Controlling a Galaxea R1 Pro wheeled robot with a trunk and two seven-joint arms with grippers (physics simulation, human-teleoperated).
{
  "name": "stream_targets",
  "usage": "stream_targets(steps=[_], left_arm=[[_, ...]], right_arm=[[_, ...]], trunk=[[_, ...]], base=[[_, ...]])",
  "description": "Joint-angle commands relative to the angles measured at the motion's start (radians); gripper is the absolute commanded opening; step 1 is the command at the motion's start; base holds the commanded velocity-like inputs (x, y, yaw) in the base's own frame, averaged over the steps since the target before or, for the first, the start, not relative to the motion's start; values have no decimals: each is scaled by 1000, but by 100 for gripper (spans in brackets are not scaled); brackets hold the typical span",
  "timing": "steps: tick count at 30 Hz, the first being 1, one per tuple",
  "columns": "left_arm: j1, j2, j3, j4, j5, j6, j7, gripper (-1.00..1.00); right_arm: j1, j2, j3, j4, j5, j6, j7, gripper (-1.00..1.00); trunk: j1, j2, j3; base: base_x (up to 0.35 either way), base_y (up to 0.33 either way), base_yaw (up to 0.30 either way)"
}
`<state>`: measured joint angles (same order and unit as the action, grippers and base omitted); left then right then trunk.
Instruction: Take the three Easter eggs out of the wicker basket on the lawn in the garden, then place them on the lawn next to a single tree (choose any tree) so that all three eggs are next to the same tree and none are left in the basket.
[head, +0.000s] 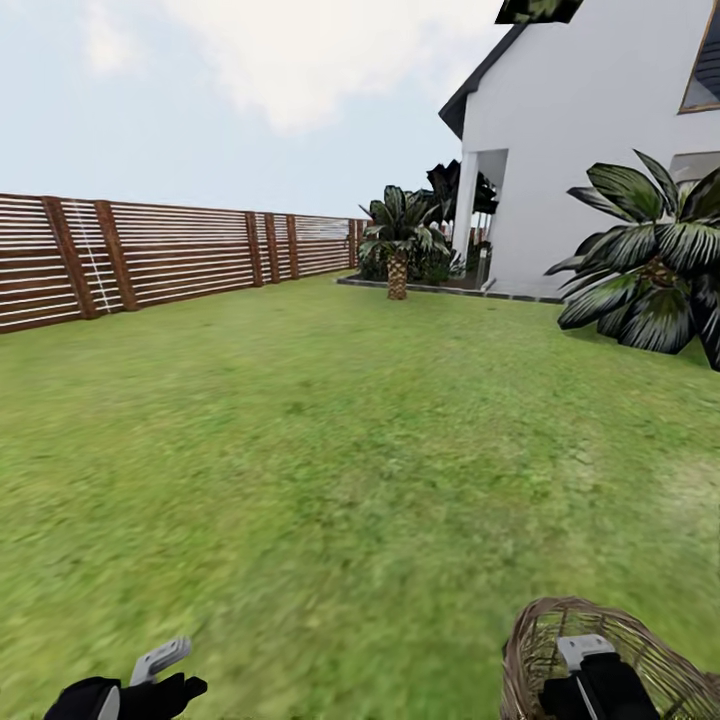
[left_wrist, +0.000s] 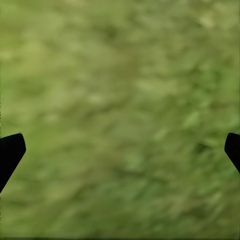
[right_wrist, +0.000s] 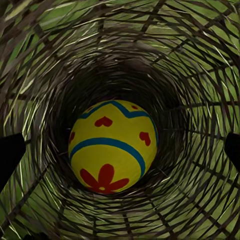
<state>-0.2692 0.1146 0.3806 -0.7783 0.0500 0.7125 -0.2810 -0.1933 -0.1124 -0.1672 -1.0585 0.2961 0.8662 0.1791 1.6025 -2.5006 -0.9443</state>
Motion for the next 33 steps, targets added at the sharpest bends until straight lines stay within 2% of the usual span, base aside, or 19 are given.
stream_targets(steps=[1, 18, 29, 33], left_arm=[[-1, -1, 2, -1, 5, 7, 0, 100], [0, -3, 1, 0, 3, 7, -3, 100], [-1, -4, 3, 2, 3, 6, -3, 100], [0, -3, 3, 2, 2, 6, 4, 100]], right_arm=[[-1, 0, -1, -1, 11, 4, 10, 100], [0, 0, -2, 0, 12, 4, 10, 100], [0, 0, -2, 0, 12, 4, 10, 100], [0, 2, 0, 1, 14, 4, 10, 100]], trunk=[[0, -1, -5], [8, -5, -71], [13, -7, -113], [15, -8, -129]], base=[[0, 0, 0], [3, 0, 0], [196, -110, 0], [13, -1, 0]])
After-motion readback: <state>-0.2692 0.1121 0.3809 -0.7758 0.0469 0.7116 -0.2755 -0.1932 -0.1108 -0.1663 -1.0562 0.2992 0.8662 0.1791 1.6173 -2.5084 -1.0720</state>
